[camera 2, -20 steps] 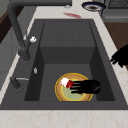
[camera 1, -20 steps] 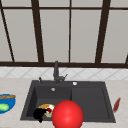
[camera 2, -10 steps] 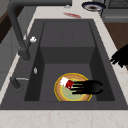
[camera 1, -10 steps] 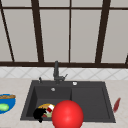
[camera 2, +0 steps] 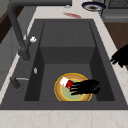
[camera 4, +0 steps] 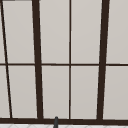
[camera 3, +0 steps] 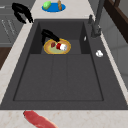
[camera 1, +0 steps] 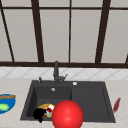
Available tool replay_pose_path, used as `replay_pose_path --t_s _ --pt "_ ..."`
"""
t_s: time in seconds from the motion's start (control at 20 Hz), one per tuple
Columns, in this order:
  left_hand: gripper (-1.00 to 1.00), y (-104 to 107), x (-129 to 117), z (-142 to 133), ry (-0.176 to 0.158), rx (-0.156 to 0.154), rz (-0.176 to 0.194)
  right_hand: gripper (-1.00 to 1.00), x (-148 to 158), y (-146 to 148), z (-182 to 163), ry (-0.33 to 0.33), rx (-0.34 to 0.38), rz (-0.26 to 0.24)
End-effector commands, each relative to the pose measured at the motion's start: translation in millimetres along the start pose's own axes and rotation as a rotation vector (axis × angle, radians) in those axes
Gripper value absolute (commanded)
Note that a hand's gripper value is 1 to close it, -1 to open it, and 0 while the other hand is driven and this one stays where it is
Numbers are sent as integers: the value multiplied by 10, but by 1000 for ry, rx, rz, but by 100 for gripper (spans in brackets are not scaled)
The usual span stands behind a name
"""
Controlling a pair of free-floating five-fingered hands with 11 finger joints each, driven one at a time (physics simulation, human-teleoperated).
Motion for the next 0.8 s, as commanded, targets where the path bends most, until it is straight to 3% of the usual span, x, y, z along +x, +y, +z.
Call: replay_pose_path --t_s 0.0,0.15,0.25,0.75 --pt "0 0 0 0 0 0 0 -100 -68 90 -73 -33 95 -49" --pt "0 0 0 0 0 0 0 -100 -81 203 -53 9 73 -62" --pt "0 0 0 0 0 0 0 -100 -136 191 -28 -21 66 -70" --pt "0 0 0 0 0 0 0 -100 -225 94 59 -93 73 -242"
